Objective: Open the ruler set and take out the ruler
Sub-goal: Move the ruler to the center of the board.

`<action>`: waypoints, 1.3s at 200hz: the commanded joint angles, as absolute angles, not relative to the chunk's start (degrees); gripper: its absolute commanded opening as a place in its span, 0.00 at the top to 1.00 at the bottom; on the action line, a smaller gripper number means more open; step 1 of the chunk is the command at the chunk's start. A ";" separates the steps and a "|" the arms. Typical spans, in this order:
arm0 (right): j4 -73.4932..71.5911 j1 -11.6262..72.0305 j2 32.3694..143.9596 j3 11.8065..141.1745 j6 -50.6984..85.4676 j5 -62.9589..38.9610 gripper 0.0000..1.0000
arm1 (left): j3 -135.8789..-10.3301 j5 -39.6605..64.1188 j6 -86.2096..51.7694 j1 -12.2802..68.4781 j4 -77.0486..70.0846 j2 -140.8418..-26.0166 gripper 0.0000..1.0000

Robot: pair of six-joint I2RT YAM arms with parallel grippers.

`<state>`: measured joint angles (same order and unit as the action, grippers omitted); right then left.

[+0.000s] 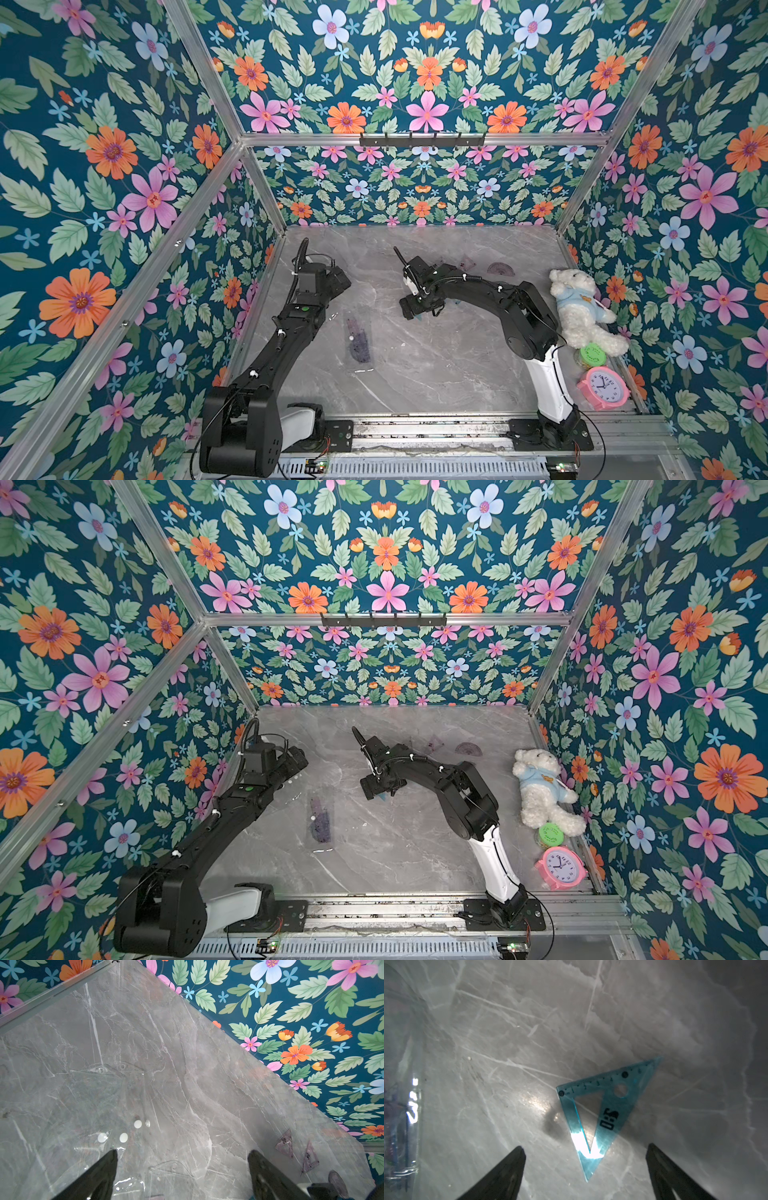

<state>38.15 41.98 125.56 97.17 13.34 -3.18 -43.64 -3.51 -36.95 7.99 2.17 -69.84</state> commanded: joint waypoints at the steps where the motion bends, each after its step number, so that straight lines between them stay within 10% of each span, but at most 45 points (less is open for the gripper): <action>1: 40.26 42.38 126.67 98.13 12.13 -0.75 0.08 | -43.77 -3.47 -36.82 7.91 2.28 -69.83 0.01; 162: 41.68 42.23 128.17 97.83 15.71 7.79 0.60 | -43.07 -3.23 -36.78 7.73 1.76 -70.21 0.01; 260: 39.12 37.03 122.99 89.30 16.29 8.00 0.61 | -42.98 -2.27 -37.19 7.78 1.27 -70.14 0.01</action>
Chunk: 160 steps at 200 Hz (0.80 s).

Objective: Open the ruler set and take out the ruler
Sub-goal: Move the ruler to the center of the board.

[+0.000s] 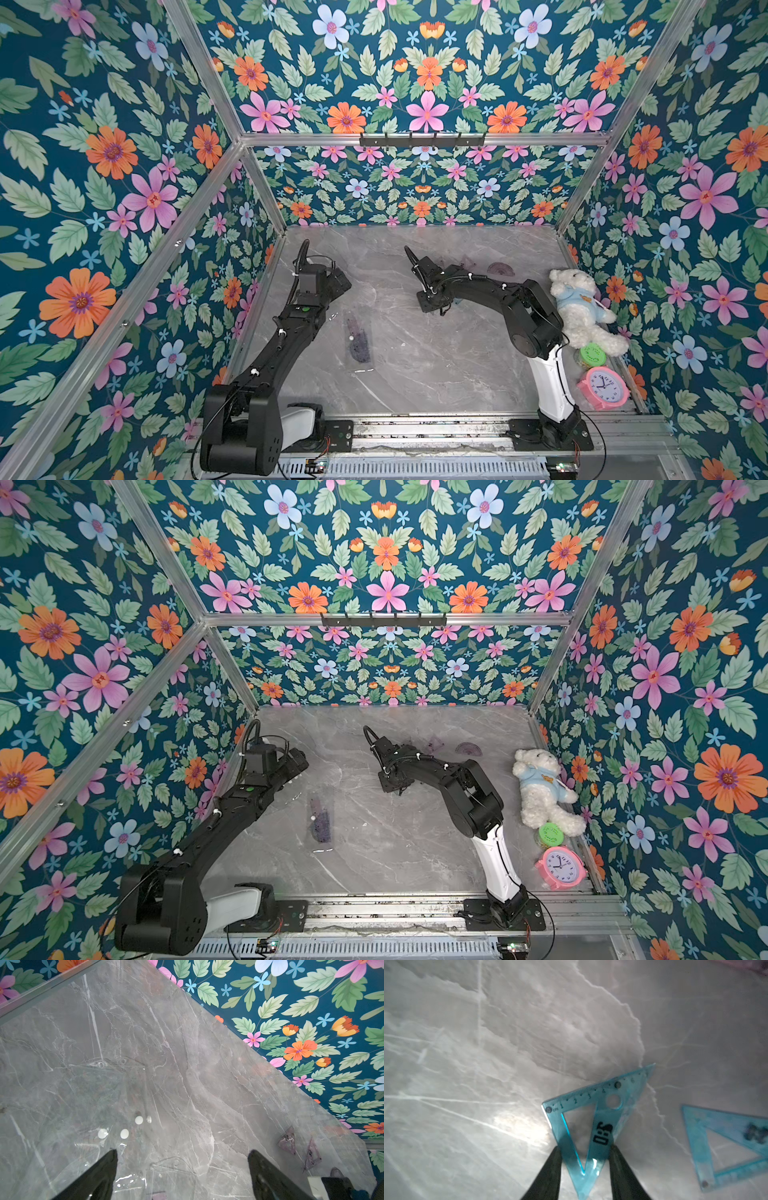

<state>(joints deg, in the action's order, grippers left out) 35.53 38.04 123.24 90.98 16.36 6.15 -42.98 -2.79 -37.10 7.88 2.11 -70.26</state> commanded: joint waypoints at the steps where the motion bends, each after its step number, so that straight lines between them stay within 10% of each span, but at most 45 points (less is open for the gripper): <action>1: 39.12 36.97 122.97 89.21 16.23 8.00 0.61 | -42.98 -2.28 -37.23 7.76 1.25 -70.14 0.01; 89: 39.29 35.51 123.18 90.24 14.40 7.03 0.58 | -43.33 0.22 -36.12 7.82 0.66 -70.84 0.01; 160: 39.22 35.46 119.95 91.52 14.46 7.56 0.36 | -43.42 3.54 -35.00 7.91 -0.93 -70.97 0.01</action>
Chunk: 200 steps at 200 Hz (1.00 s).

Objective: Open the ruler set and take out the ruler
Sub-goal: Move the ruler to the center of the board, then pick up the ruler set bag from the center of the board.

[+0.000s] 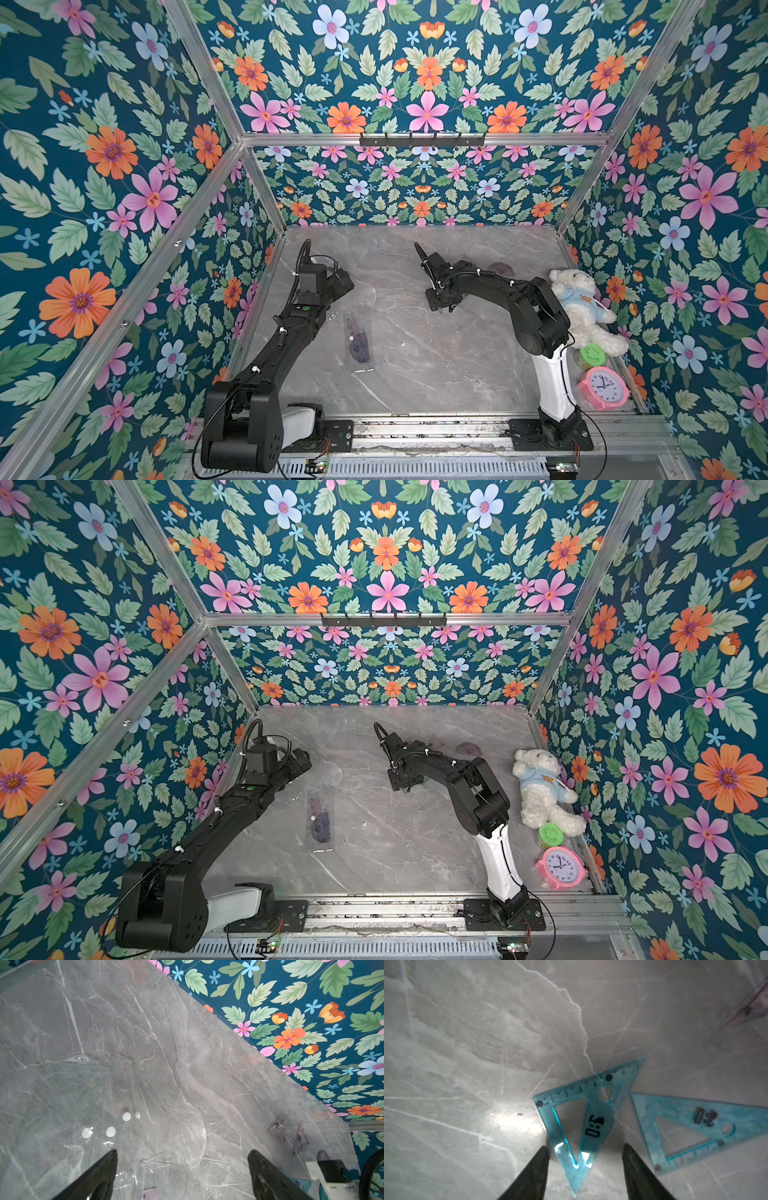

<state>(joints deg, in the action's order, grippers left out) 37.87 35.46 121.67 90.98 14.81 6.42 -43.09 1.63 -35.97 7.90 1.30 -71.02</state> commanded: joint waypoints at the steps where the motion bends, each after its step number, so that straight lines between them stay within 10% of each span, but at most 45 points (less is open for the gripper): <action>1: 39.25 35.49 119.92 91.51 14.44 7.56 0.36 | -43.42 3.62 -34.94 7.91 -0.99 -70.95 0.01; 90: 28.21 35.51 99.17 82.10 10.63 8.68 0.26 | -51.31 -9.66 -23.85 7.82 4.31 -66.96 0.01; 200: -11.37 18.67 52.81 29.43 6.84 23.45 0.21 | -25.91 -26.34 -9.50 0.56 -24.62 -57.61 0.01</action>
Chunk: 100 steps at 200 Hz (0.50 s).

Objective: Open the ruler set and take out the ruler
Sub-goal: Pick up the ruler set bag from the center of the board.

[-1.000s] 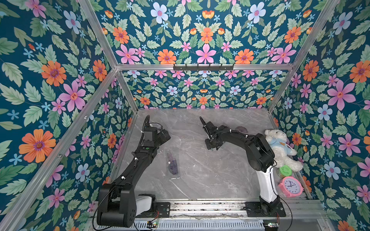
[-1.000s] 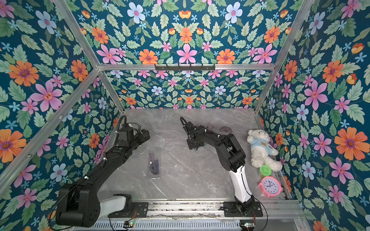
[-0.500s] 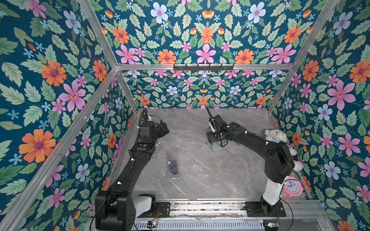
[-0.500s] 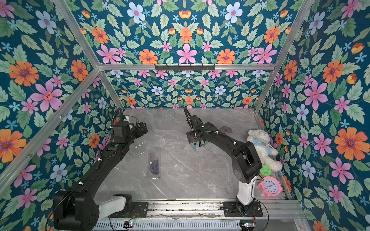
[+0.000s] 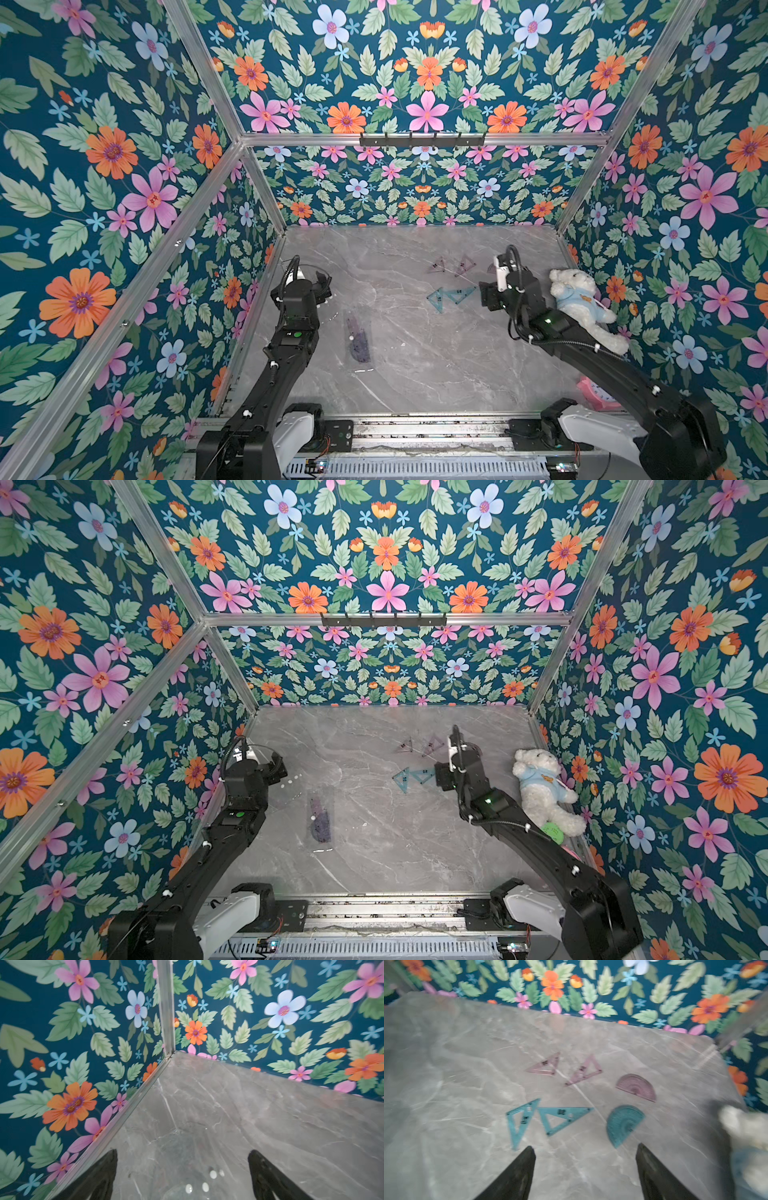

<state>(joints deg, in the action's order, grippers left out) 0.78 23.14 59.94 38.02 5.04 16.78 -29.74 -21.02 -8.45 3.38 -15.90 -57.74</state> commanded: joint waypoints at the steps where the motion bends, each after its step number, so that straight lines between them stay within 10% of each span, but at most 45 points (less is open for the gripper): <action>1: -11.53 18.48 52.46 29.00 6.94 23.63 0.21 | -25.65 -26.53 -9.72 0.37 -24.83 -57.63 0.01; 100: -39.19 13.30 63.36 14.15 0.04 23.26 0.25 | -12.94 -7.93 -4.78 -3.87 -51.62 -71.43 0.01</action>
